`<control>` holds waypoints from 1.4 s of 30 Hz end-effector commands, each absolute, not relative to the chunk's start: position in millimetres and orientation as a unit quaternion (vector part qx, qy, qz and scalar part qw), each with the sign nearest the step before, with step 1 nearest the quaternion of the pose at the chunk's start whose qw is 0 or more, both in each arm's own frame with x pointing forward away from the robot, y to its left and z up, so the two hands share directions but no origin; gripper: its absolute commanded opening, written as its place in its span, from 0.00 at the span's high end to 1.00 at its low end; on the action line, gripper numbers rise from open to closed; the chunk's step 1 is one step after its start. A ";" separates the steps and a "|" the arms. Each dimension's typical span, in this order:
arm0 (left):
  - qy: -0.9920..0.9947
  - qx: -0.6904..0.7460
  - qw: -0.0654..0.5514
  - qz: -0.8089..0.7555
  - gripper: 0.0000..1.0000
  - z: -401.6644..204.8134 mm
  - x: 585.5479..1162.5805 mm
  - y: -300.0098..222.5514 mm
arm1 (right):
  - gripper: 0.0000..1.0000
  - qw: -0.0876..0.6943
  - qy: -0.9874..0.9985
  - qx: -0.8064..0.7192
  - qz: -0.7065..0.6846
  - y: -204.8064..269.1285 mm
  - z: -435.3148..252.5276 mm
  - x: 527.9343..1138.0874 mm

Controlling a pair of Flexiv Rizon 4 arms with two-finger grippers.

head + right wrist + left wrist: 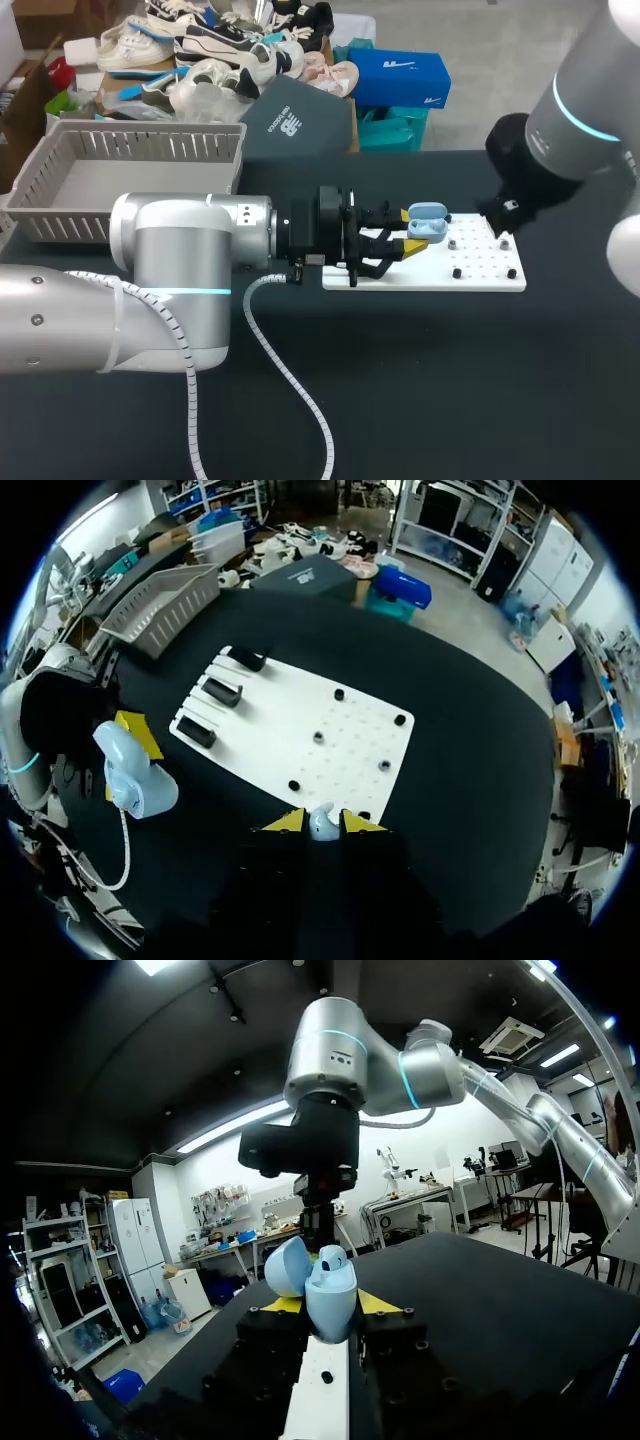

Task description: Pick up each earbud case from the left stands, insert the matching earbuds, close the lid, and place the case in the box.

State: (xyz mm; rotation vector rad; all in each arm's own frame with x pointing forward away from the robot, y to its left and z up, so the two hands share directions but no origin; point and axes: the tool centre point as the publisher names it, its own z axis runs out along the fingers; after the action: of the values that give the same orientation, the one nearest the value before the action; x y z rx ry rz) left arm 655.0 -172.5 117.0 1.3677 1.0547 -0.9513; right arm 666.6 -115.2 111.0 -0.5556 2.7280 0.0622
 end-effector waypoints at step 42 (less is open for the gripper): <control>0.446 0.577 0.554 -0.402 1.00 116.1 654.6 -172.7 | 1.00 0.224 0.860 -0.450 0.087 -31.3 184.9 615.3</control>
State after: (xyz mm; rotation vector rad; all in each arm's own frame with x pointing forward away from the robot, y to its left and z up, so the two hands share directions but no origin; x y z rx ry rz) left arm 654.9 -172.6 117.1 1.3678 1.0546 -0.9514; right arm 608.6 -36.5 184.3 -1.2253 2.3603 0.2272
